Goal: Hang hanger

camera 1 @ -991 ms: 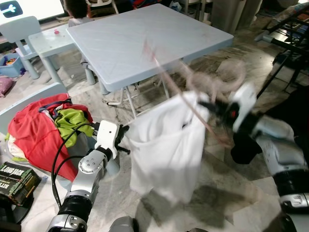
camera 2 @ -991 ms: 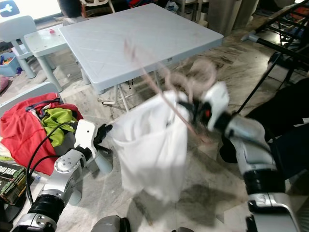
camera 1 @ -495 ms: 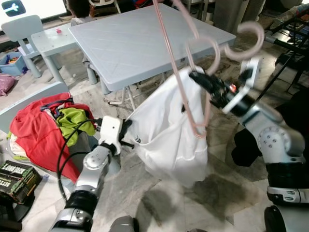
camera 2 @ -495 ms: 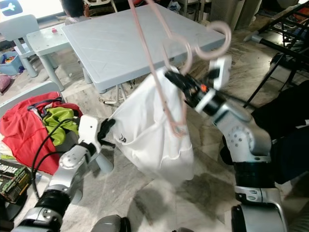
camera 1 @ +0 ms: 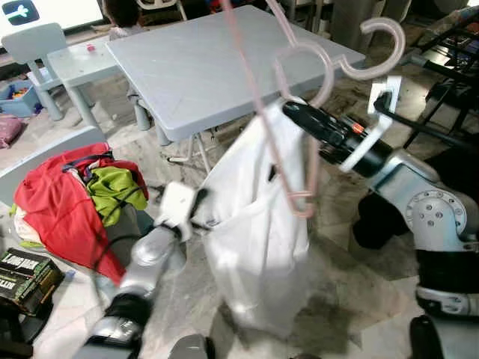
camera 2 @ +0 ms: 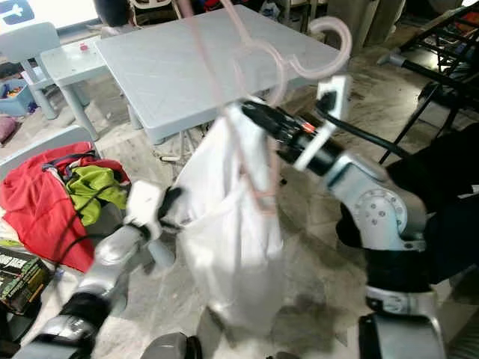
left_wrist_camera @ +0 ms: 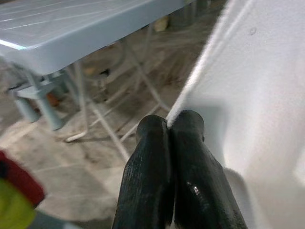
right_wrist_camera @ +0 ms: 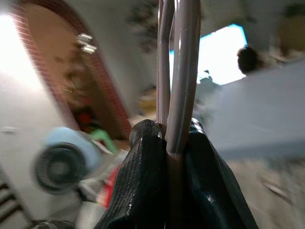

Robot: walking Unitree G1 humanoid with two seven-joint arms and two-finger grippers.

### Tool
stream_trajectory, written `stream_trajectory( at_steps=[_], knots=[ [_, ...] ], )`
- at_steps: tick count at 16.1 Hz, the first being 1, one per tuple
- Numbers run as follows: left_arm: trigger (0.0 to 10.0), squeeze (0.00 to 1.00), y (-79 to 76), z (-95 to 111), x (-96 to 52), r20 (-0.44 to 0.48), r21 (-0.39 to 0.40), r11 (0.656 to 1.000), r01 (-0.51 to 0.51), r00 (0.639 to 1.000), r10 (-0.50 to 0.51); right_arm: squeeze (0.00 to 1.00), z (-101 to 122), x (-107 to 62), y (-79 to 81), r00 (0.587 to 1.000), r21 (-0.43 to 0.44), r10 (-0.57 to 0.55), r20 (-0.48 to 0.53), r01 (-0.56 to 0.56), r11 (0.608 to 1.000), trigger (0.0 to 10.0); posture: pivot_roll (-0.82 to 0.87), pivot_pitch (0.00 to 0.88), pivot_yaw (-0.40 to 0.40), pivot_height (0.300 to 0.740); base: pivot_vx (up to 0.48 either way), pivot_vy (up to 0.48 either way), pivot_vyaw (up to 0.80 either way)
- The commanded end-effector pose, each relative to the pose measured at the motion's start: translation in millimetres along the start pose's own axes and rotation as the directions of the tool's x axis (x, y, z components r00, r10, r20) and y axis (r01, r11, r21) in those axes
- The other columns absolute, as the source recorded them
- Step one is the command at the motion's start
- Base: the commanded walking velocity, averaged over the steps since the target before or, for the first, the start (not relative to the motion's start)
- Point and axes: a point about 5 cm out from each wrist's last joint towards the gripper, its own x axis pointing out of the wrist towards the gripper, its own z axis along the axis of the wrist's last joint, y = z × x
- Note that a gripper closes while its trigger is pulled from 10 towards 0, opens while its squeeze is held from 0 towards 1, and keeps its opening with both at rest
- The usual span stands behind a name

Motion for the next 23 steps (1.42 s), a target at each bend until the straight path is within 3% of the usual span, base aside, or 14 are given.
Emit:
stream_trajectory(
  at_steps=[1,2,4,5,6,8,9,10,12,14,16,18,20,23],
  knots=[
    [0.0,0.00,31.9,-34,-25.4,-0.153,-0.005,0.989,-0.148,0.977,0.145,0.00,48,-10.7,-5.7,0.979,-0.134,-0.034,0.201,0.061,0.989,10.0,-0.09,0.000,0.033,0.740,0.000,0.000,0.00],
    [0.0,0.00,49.6,-41,-37.5,-0.177,0.016,0.976,-0.215,0.960,0.215,0.00,49,-17.6,-21.2,0.972,-0.144,-0.119,0.203,0.150,0.978,10.0,-0.08,0.000,0.030,0.740,0.000,0.000,0.00],
    [0.0,0.00,68.0,-53,-54.9,-0.216,0.012,0.955,-0.295,0.932,0.291,0.00,46,-26.1,-39.0,0.959,-0.167,-0.214,0.188,0.245,0.955,10.0,-0.07,0.000,0.023,0.740,0.000,0.000,0.00],
    [0.0,0.00,75.1,-55,-61.7,-0.219,0.013,0.945,-0.326,0.921,0.321,0.00,31,-27.7,-42.3,0.971,-0.285,-0.223,0.092,0.240,0.928,10.0,-0.06,0.000,0.022,0.740,0.000,0.000,0.00],
    [0.0,0.00,75.3,-53,-61.2,-0.214,0.014,0.946,-0.325,0.923,0.320,0.00,24,-27.3,-42.0,0.974,-0.336,-0.219,0.051,0.223,0.915,10.0,-0.06,0.000,0.022,0.740,0.000,0.000,0.00],
    [0.0,0.00,72.5,-45,-51.7,-0.185,0.013,0.952,-0.307,0.935,0.304,0.00,2,-27.7,-34.2,0.985,-0.439,-0.142,-0.098,0.085,0.895,10.0,-0.06,0.000,0.024,0.740,0.000,0.000,0.00],
    [0.0,0.00,70.3,-37,-44.5,-0.157,0.029,0.959,-0.280,0.947,0.281,0.00,-14,-31.3,-27.5,0.971,-0.499,-0.089,-0.223,-0.035,0.866,10.0,-0.06,0.000,0.027,0.740,0.000,0.000,0.00],
    [0.0,0.00,66.8,-24,-32.3,-0.113,0.051,0.969,-0.244,0.962,0.248,0.00,-38,-43.6,-30.6,0.909,-0.597,-0.112,-0.402,-0.167,0.785,10.0,-0.07,0.000,0.031,0.740,0.000,0.000,0.00],
    [0.0,0.00,64.5,-15,-23.2,-0.092,0.043,0.972,-0.230,0.968,0.233,0.00,-54,-56.1,-32.8,0.851,-0.623,-0.124,-0.510,-0.266,0.736,10.0,-0.08,0.000,0.035,0.740,0.000,0.000,0.00],
    [0.0,0.00,57.2,-11,-15.6,-0.093,0.045,0.979,-0.201,0.975,0.204,0.00,-61,-62.4,-39.4,0.825,-0.688,-0.190,-0.532,-0.291,0.665,10.0,-0.08,0.000,0.039,0.740,0.000,0.000,0.00],
    [0.0,0.00,36.8,-18,-11.3,-0.141,0.061,0.995,-0.080,0.986,0.088,0.00,-57,-58.8,-41.1,0.847,-0.748,-0.210,-0.489,-0.283,0.600,10.0,-0.09,0.000,0.045,0.740,0.000,0.000,0.00],
    [0.0,0.00,33.5,-15,-9.8,-0.116,0.076,0.995,-0.070,0.990,0.079,0.00,-54,-58.1,-36.9,0.848,-0.761,-0.169,-0.502,-0.339,0.554,10.0,-0.08,0.000,0.044,0.740,0.000,0.000,0.00],
    [0.0,0.00,45.1,-15,-11.3,-0.129,0.083,0.988,-0.133,0.981,0.143,0.00,-47,-58.2,-35.7,0.864,-0.763,-0.137,-0.484,-0.339,0.550,10.0,-0.08,0.000,0.042,0.740,0.000,0.000,0.00],
    [0.0,0.00,66.4,-24,-20.6,-0.193,0.037,0.967,-0.252,0.948,0.254,0.00,-32,-65.2,-39.0,0.895,-0.736,-0.109,-0.433,-0.281,0.616,10.0,-0.08,0.000,0.041,0.740,0.000,0.000,0.00]
  ],
)
